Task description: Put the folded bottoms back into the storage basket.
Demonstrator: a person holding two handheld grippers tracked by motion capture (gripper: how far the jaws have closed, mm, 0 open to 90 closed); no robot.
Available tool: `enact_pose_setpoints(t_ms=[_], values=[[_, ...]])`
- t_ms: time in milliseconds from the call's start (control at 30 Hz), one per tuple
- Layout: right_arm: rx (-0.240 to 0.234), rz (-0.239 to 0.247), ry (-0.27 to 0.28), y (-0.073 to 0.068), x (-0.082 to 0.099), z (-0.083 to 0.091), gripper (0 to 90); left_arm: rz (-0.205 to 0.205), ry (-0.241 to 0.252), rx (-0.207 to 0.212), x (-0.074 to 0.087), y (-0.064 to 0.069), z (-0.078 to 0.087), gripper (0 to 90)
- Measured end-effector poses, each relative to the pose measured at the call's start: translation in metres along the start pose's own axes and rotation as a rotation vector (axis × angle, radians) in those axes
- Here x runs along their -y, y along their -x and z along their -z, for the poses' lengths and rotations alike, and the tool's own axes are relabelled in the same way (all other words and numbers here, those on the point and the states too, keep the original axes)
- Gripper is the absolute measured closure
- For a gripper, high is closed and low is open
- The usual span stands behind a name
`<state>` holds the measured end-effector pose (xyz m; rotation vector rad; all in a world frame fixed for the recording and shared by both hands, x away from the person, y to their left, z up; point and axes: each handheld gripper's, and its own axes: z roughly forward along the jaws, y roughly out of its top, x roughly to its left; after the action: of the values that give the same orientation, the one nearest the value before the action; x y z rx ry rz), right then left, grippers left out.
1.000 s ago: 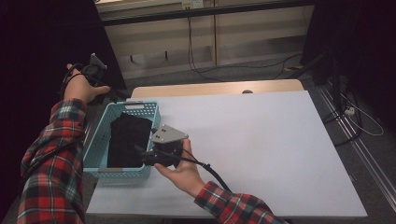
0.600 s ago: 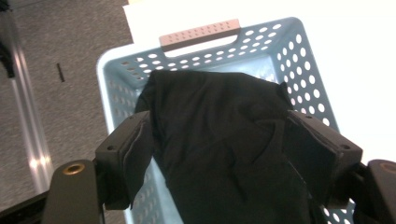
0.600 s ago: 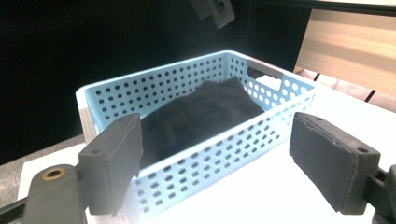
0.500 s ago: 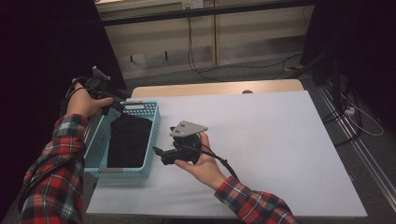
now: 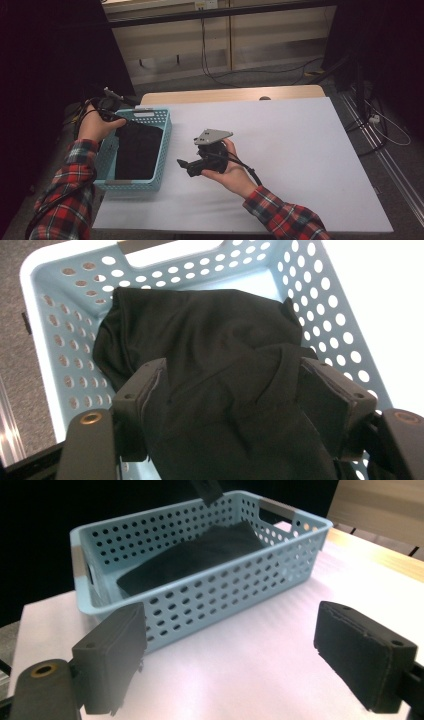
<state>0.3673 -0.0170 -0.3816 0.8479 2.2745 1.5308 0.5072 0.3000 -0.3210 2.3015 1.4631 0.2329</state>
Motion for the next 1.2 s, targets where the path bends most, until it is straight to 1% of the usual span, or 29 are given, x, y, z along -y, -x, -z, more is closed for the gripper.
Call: enact_pose_setpoints(t_ms=[33, 67, 100, 133, 167, 200, 233, 267, 300, 333, 367, 400, 433, 467, 500, 567, 600, 633, 700, 733, 767, 800, 867, 900, 1000, 1100, 1167, 1200], values=[[-0.001, -0.003, -0.004, 0.002, 0.001, 0.001, 13.7, -0.012, -0.002, 0.004, 0.001, 0.000, -0.001, 31.2], [-0.001, -0.008, -0.008, 0.004, 0.003, 0.001, 13.7, -0.006, 0.004, 0.007, 0.003, 0.001, -0.002, 32.5], [0.004, -0.007, -0.013, 0.006, 0.005, 0.002, 13.7, -0.015, 0.008, 0.011, 0.004, 0.001, -0.003, 35.4], [0.009, -0.008, -0.020, 0.007, 0.007, 0.002, 13.7, -0.014, 0.008, 0.017, 0.006, 0.002, -0.005, 41.0], [0.011, -0.007, -0.028, 0.009, 0.009, 0.003, 13.7, -0.008, 0.009, 0.026, 0.008, 0.002, -0.007, 44.6], [0.014, -0.001, -0.034, 0.010, 0.011, 0.004, 13.7, -0.008, -0.001, 0.033, 0.010, 0.002, -0.010, 48.3], [0.019, 0.003, -0.041, 0.011, 0.013, 0.006, 13.7, 0.009, -0.013, 0.041, 0.012, 0.003, -0.012, 55.2], [0.019, 0.001, -0.041, 0.012, 0.014, 0.007, 13.7, 0.016, -0.042, 0.053, 0.014, 0.002, -0.015, 61.6], [0.020, 0.001, -0.039, 0.013, 0.015, 0.008, 13.7, 0.017, -0.053, 0.053, 0.017, 0.002, -0.019, 67.4], [0.024, -0.002, -0.046, 0.015, 0.017, 0.010, 13.6, 0.021, -0.074, 0.053, 0.020, 0.002, -0.022, 73.3], [0.027, -0.002, -0.049, 0.016, 0.019, 0.011, 13.6, 0.034, -0.095, 0.065, 0.023, 0.001, -0.026, 78.5], [0.032, -0.004, -0.049, 0.018, 0.020, 0.013, 13.6, 0.046, -0.106, 0.078, 0.027, 0.001, -0.031, 82.5], [0.037, -0.007, -0.050, 0.020, 0.022, 0.015, 13.6, 0.041, -0.122, 0.082, 0.030, 0.000, -0.036, 85.4], [0.040, -0.012, -0.054, 0.022, 0.024, 0.017, 13.6, 0.041, -0.137, 0.078, 0.032, 0.000, -0.040, 88.7], [0.041, -0.016, -0.057, 0.024, 0.025, 0.018, 13.6, 0.042, -0.154, 0.079, 0.035, 0.000, -0.044, 90.0], [0.054, -0.015, -0.061, 0.027, 0.028, 0.021, 13.6, 0.044, -0.166, 0.087, 0.039, -0.001, -0.050, 90.0], [0.052, -0.018, -0.064, 0.029, 0.029, 0.023, 13.6, 0.038, -0.168, 0.081, 0.041, -0.001, -0.052, 90.0], [0.052, -0.019, -0.064, 0.031, 0.031, 0.024, 13.6, 0.023, -0.177, 0.077, 0.042, -0.001, -0.054, 90.0], [0.055, -0.019, -0.076, 0.034, 0.033, 0.027, 13.6, 0.021, -0.185, 0.071, 0.045, -0.001, -0.057, 90.0], [0.060, -0.019, -0.079, 0.036, 0.035, 0.029, 13.6, 0.008, -0.197, 0.061, 0.047, -0.002, -0.059, 90.0], [0.066, -0.020, -0.077, 0.037, 0.036, 0.030, 13.6, -0.003, -0.222, 0.057, 0.050, -0.003, -0.061, 90.0], [0.066, -0.028, -0.079, 0.039, 0.038, 0.032, 13.6, 0.005, -0.229, 0.052, 0.052, -0.003, -0.063, 90.0], [0.074, -0.031, -0.077, 0.040, 0.040, 0.035, 13.6, 0.019, -0.232, 0.057, 0.056, -0.007, -0.066, 90.0], [0.074, -0.032, -0.073, 0.040, 0.040, 0.036, 13.6, 0.035, -0.219, 0.067, 0.058, -0.009, -0.067, 90.0], [0.084, -0.036, -0.070, 0.042, 0.043, 0.040, 13.6, 0.037, -0.219, 0.074, 0.059, -0.010, -0.067, 90.0], [0.090, -0.046, -0.077, 0.044, 0.046, 0.042, 13.6, 0.038, -0.227, 0.060, 0.059, -0.010, -0.068, 90.0], [0.094, -0.046, -0.083, 0.046, 0.048, 0.044, 13.6, 0.051, -0.247, 0.047, 0.060, -0.010, -0.067, 90.0], [0.102, -0.050, -0.080, 0.046, 0.048, 0.045, 13.6, 0.044, -0.266, 0.027, 0.060, -0.012, -0.066, 90.0]])
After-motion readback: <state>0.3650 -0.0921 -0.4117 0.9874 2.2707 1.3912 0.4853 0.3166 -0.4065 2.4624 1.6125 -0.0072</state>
